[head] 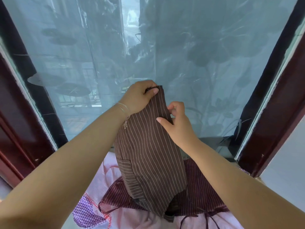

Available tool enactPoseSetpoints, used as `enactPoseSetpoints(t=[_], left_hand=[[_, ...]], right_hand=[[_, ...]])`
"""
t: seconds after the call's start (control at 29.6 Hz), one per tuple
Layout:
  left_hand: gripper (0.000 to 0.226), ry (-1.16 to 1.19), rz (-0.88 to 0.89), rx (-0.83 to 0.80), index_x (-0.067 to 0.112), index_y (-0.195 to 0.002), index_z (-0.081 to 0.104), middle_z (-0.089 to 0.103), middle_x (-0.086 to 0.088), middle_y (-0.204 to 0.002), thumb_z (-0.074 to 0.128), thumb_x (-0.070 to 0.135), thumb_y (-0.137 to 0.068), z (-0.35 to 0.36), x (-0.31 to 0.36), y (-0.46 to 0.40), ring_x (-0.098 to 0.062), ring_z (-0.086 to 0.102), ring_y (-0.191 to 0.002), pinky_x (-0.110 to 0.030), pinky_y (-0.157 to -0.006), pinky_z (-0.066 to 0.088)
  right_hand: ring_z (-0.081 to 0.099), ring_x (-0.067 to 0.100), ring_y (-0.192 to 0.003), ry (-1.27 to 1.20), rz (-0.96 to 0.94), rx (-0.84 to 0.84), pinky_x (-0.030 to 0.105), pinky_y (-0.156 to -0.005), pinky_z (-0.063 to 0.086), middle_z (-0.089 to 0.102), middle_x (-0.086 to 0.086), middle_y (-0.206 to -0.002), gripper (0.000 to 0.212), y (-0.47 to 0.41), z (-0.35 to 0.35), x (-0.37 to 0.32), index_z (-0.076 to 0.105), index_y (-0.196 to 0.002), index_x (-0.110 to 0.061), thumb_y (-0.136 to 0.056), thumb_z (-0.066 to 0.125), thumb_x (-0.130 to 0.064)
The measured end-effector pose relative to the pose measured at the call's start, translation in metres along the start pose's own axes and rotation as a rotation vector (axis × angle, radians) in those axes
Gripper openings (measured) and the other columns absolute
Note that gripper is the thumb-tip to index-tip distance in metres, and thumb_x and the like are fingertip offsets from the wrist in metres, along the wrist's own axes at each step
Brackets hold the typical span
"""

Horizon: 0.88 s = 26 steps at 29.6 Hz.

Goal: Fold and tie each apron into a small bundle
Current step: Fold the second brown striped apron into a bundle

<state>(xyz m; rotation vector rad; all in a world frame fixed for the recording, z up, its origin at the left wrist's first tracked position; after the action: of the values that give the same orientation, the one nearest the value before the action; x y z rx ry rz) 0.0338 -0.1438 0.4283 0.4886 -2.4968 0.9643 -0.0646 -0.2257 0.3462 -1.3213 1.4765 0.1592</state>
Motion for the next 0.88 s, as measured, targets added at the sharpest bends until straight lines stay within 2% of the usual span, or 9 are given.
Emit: enactPoseSetpoints(t=[0.07,0.17,0.27,0.41,0.54,0.61,0.71,0.78,0.88], left_hand=[[0.014,-0.02,0.025,0.072,0.016,-0.09,0.063,0.064,-0.001,-0.084,0.051,0.017,-0.097,-0.013,0.005,-0.006,-0.013,0.055,-0.078,-0.015,-0.067,0.039],[0.017,-0.055,0.064,0.317,0.006,-0.092,0.066,0.064,-0.004,-0.084,0.051,0.012,-0.096,-0.045,0.01,-0.009,-0.009,0.048,-0.075,-0.005,-0.069,0.033],[0.018,-0.049,0.032,0.474,0.008,-0.094,0.066,0.058,0.006,-0.088,0.049,0.014,-0.096,-0.067,-0.001,-0.005,-0.019,0.051,-0.09,-0.019,-0.077,0.034],[0.018,-0.051,-0.056,0.497,0.01,-0.098,0.064,0.054,0.007,-0.088,0.047,0.015,-0.098,-0.07,-0.03,0.008,-0.019,0.044,-0.097,-0.019,-0.077,0.03],[0.019,0.005,-0.17,0.564,0.009,-0.096,0.065,0.058,0.001,-0.085,0.047,0.015,-0.097,-0.072,-0.063,0.024,-0.02,0.051,-0.089,-0.02,-0.073,0.035],[0.02,0.024,-0.249,0.636,0.005,-0.099,0.065,0.059,-0.002,-0.088,0.047,0.014,-0.097,-0.075,-0.075,0.032,-0.018,0.05,-0.088,-0.018,-0.072,0.034],[0.021,0.028,-0.354,0.702,0.006,-0.099,0.063,0.06,-0.005,-0.09,0.045,0.017,-0.098,-0.079,-0.096,0.041,-0.029,0.054,-0.096,-0.028,-0.076,0.039],[0.022,0.036,-0.403,0.709,0.007,-0.099,0.063,0.063,-0.011,-0.094,0.044,0.019,-0.098,-0.081,-0.106,0.045,-0.032,0.055,-0.098,-0.033,-0.079,0.044],[0.022,0.065,-0.466,0.73,0.007,-0.099,0.061,0.059,-0.007,-0.092,0.043,0.019,-0.099,-0.083,-0.116,0.057,-0.022,0.052,-0.087,-0.026,-0.073,0.038]], right_hand=[[0.066,0.01,-0.088,-0.041,0.075,-0.02,0.024,-0.073,0.056,0.06,-0.012,-0.1,0.042,-0.002,0.003,0.007,0.032,-0.117,-0.026,-0.091,0.064,-0.023],[0.064,0.017,-0.097,0.178,0.164,-0.159,0.033,-0.084,0.053,0.064,-0.002,-0.112,0.036,0.002,0.017,0.032,0.043,-0.123,-0.017,-0.093,0.06,-0.028],[0.063,0.017,-0.101,0.319,0.204,-0.321,0.031,-0.087,0.051,0.066,0.001,-0.114,0.031,0.016,0.03,0.061,0.049,-0.124,-0.015,-0.096,0.055,-0.03],[0.062,0.013,-0.09,0.313,0.253,-0.294,0.03,-0.077,0.05,0.065,-0.003,-0.102,0.022,0.023,0.014,0.086,0.053,-0.112,-0.019,-0.096,0.054,-0.034],[0.054,0.009,-0.069,0.58,0.14,-0.28,0.023,-0.057,0.039,0.055,-0.006,-0.079,0.023,0.019,-0.003,0.091,0.052,-0.095,-0.018,-0.096,0.051,-0.041],[0.054,0.009,-0.067,0.739,0.068,-0.43,0.025,-0.058,0.043,0.056,-0.007,-0.078,0.026,0.025,0.009,0.092,0.056,-0.099,-0.017,-0.096,0.052,-0.043],[0.059,0.014,-0.079,0.868,0.057,-0.652,0.031,-0.072,0.05,0.062,-0.004,-0.088,0.027,0.043,0.03,0.098,0.058,-0.102,-0.017,-0.094,0.053,-0.043],[0.061,0.014,-0.082,0.833,0.139,-0.678,0.033,-0.075,0.051,0.064,-0.003,-0.096,0.025,0.047,0.029,0.106,0.058,-0.105,-0.018,-0.093,0.055,-0.041],[0.06,0.01,-0.063,0.836,0.267,-0.684,0.029,-0.065,0.05,0.064,-0.003,-0.088,0.017,0.048,0.013,0.124,0.054,-0.096,-0.02,-0.095,0.054,-0.037]])
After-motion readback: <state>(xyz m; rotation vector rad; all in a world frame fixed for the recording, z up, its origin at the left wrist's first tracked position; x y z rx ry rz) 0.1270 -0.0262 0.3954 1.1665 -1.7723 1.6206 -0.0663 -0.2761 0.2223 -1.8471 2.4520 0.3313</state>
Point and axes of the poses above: each hand's wrist, its own y-axis away from the middle knuckle, its own z-axis out of the palm, x = y × z, the point moved 9 cm from there along -y, towards the middle knuckle
